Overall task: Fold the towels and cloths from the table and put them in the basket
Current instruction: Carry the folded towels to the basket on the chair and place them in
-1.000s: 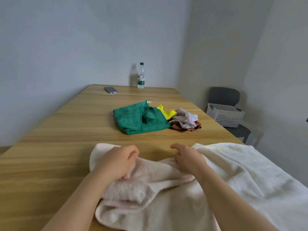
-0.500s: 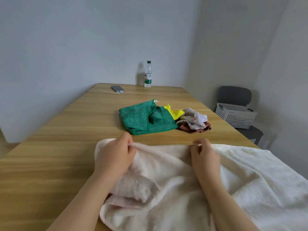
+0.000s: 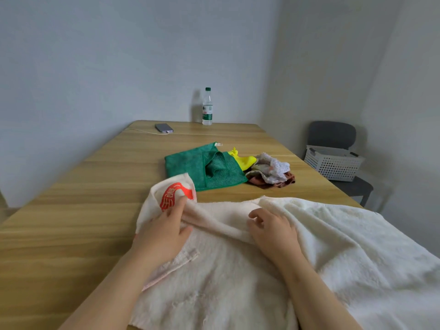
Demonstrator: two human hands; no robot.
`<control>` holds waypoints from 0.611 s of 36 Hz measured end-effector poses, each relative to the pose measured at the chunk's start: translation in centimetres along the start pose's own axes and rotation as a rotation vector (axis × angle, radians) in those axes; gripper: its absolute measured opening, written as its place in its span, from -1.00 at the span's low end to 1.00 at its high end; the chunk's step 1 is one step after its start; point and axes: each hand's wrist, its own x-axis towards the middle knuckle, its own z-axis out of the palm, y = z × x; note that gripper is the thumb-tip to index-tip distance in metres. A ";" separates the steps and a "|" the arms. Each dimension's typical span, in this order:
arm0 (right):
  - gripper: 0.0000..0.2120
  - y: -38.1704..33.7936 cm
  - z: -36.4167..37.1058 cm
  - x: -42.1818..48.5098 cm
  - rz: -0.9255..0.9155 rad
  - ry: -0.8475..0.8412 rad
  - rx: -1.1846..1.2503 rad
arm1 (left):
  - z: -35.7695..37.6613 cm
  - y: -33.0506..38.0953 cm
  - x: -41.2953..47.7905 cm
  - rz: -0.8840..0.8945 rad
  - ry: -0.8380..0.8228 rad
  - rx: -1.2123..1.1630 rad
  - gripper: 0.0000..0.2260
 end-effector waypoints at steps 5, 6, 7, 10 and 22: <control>-0.72 -0.1 -0.2 -0.5 0.046 -0.044 -0.104 | -2.1 -0.6 -0.1 -0.125 -0.152 0.345 -0.54; -0.71 -0.1 -0.3 -0.5 0.060 -0.038 -0.111 | -2.7 -0.9 -0.2 -0.163 -0.201 0.309 -0.62; -0.71 0.0 -0.3 -0.5 0.070 -0.035 -0.117 | -3.1 -1.3 -0.2 -0.205 -0.240 0.247 -0.67; -0.73 0.1 -0.2 -0.5 0.076 -0.015 -0.139 | -3.4 -1.9 -0.6 -0.248 -0.177 0.209 -0.69; -0.49 -0.3 0.4 -0.2 -0.155 -0.237 -0.196 | 0.0 -1.8 1.4 -0.116 -0.127 0.033 -0.65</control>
